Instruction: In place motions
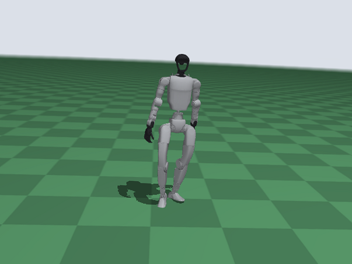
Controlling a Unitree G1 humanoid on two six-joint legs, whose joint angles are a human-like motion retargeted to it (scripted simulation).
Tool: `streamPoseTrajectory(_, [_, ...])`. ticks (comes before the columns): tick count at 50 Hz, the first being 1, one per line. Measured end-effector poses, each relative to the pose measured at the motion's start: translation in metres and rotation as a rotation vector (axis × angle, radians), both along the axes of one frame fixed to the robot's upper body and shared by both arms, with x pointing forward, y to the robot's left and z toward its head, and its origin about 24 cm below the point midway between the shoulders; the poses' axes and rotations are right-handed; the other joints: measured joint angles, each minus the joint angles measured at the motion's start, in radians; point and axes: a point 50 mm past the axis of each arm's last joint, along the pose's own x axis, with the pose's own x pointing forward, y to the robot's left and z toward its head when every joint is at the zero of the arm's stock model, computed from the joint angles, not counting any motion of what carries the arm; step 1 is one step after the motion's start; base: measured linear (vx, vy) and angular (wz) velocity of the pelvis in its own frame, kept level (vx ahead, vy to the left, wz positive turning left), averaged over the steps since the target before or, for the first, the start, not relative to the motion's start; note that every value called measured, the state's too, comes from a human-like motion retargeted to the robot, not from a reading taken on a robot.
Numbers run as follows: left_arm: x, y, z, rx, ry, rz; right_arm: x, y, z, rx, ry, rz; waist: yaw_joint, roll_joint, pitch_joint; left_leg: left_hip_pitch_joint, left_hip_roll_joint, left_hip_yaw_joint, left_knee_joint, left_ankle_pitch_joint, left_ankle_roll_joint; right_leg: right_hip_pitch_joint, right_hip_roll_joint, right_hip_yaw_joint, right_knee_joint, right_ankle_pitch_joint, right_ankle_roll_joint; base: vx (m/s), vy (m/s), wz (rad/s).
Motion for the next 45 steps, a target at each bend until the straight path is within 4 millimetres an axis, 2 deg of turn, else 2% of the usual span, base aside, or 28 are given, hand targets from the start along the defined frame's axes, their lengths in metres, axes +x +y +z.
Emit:
streamPoseTrajectory(5, [0.027, 0.002, -0.007, -0.010, -0.072, -0.057, -0.048, -0.006, 0.003, -0.033, 0.138, -0.232, -0.080, 0.005, 0.061, 0.031, 0.011, -0.044, 0.013, -0.001, 0.013, -0.157, 0.019, 0.025, -0.167, -0.087, -0.150, -0.06, 0.03, 0.57])
streamPoseTrajectory(8, [0.051, 0.005, -0.012, -0.013, -0.142, -0.092, -0.071, -0.002, 0.006, -0.042, 0.200, -0.354, -0.119, 0.017, 0.092, 0.046, 0.033, -0.057, 0.009, 0.002, 0.018, -0.251, 0.044, 0.065, -0.285, -0.176, -0.252, -0.09, 0.02, 0.33])
streamPoseTrajectory(10, [0.069, 0.006, -0.015, -0.012, -0.199, -0.110, -0.082, 0.002, 0.007, -0.045, 0.227, -0.416, -0.143, 0.026, 0.107, 0.053, 0.041, -0.069, -0.001, 0.007, 0.027, -0.304, 0.041, 0.082, -0.347, -0.222, -0.294, -0.06, 0.13, 0.34])
streamPoseTrajectory(13, [0.100, 0.007, -0.018, -0.004, -0.300, -0.129, -0.089, 0.006, 0.008, -0.038, 0.244, -0.471, -0.151, 0.037, 0.112, 0.043, 0.017, -0.076, -0.010, 0.007, 0.065, -0.367, 0.003, 0.106, -0.398, -0.245, -0.294, -0.01, 0.27, 0.17])
streamPoseTrajectory(17, [0.126, 0.007, -0.018, 0.002, -0.394, -0.152, -0.091, 0.013, 0.006, -0.009, 0.255, -0.474, -0.138, 0.042, 0.110, 0.032, 0.014, -0.071, -0.008, 0.006, 0.076, -0.383, -0.006, 0.118, -0.394, -0.244, -0.294, -0.01, 0.04, -0.05])
streamPoseTrajectory(22, [0.138, 0.006, -0.018, -0.002, -0.444, -0.179, -0.078, 0.016, 0.002, 0.023, 0.222, -0.372, -0.123, 0.019, 0.108, 0.049, 0.026, -0.041, -0.020, 0.013, 0.043, -0.281, 0.031, 0.117, -0.344, -0.221, -0.293, -0.04, -0.21, -0.32])
streamPoseTrajectory(24, [0.135, 0.006, -0.018, -0.002, -0.440, -0.189, -0.071, 0.016, 0.001, 0.020, 0.194, -0.329, -0.106, 0.008, 0.097, 0.054, 0.026, -0.019, -0.024, 0.011, 0.028, -0.199, 0.050, 0.110, -0.357, -0.200, -0.271, -0.03, -0.20, -0.46])
streamPoseTrajectory(27, [0.128, 0.005, -0.018, -0.006, -0.420, -0.203, -0.055, 0.011, -0.001, 0.003, 0.144, -0.283, -0.085, -0.015, 0.079, 0.059, -0.011, -0.012, -0.028, 0.005, 0.025, -0.055, 0.030, 0.105, -0.362, -0.161, -0.180, 0.03, -0.04, -0.21])
streamPoseTrajectory(30, [0.107, 0.005, -0.018, -0.013, -0.355, -0.206, -0.042, 0.007, -0.001, -0.013, 0.114, -0.260, -0.059, -0.037, 0.043, 0.051, -0.053, -0.025, -0.035, 0.004, 0.026, 0.103, 0.005, 0.083, -0.355, -0.087, -0.069, 0.10, -0.05, -0.22])
streamPoseTrajectory(33, [0.077, 0.003, -0.016, -0.020, -0.249, -0.186, -0.025, 0.007, -0.001, -0.021, 0.082, -0.239, 0.012, -0.057, -0.024, 0.019, -0.085, 0.017, -0.056, 0.009, 0.024, 0.222, -0.010, 0.087, -0.322, 0.049, 0.069, 0.07, -0.12, -0.90])
streamPoseTrajectory(35, [0.053, 0.001, -0.013, -0.024, -0.172, -0.160, -0.013, 0.009, -0.002, -0.015, 0.042, -0.219, 0.044, -0.053, -0.071, -0.009, -0.084, 0.041, -0.072, 0.017, 0.020, 0.292, 0.010, 0.076, -0.340, -0.024, 0.130, 0.05, -0.11, -0.89])
streamPoseTrajectory(37, [0.029, -0.002, -0.008, -0.034, -0.070, -0.127, 0.003, 0.010, -0.003, 0.002, -0.011, -0.192, 0.072, -0.063, -0.092, -0.014, -0.094, 0.073, -0.075, 0.016, 0.015, 0.327, -0.007, -0.035, -0.364, -0.097, 0.115, -0.01, -0.17, -0.81])
streamPoseTrajectory(38, [0.020, -0.003, -0.006, -0.038, -0.030, -0.111, 0.012, 0.012, -0.003, 0.015, -0.041, -0.178, 0.077, -0.065, -0.089, -0.006, -0.094, 0.082, -0.078, 0.017, 0.011, 0.338, -0.006, -0.079, -0.400, -0.116, 0.074, -0.03, -0.16, -0.73])
streamPoseTrajectory(39, [0.015, -0.005, -0.004, -0.039, -0.004, -0.093, 0.022, 0.014, -0.002, 0.028, -0.072, -0.160, 0.087, -0.066, -0.082, 0.005, -0.093, 0.096, -0.082, 0.018, 0.007, 0.348, -0.008, -0.079, -0.422, -0.120, 0.066, -0.03, -0.16, -0.78])
streamPoseTrajectory(42, [0.007, -0.011, -0.002, -0.028, 0.023, -0.053, 0.047, 0.019, 0.000, 0.057, -0.153, -0.095, 0.094, -0.067, -0.061, 0.032, -0.093, 0.117, -0.092, 0.026, -0.003, 0.344, -0.005, 0.025, -0.445, -0.112, 0.073, 0.02, -0.17, -0.50])
streamPoseTrajectory(45, [0.008, -0.015, -0.004, -0.016, -0.009, -0.029, 0.064, 0.024, 0.003, 0.080, -0.203, -0.018, 0.075, -0.055, -0.069, 0.024, -0.076, 0.121, -0.094, 0.039, -0.006, 0.333, 0.012, 0.027, -0.458, -0.122, 0.052, -0.01, -0.18, -0.19])
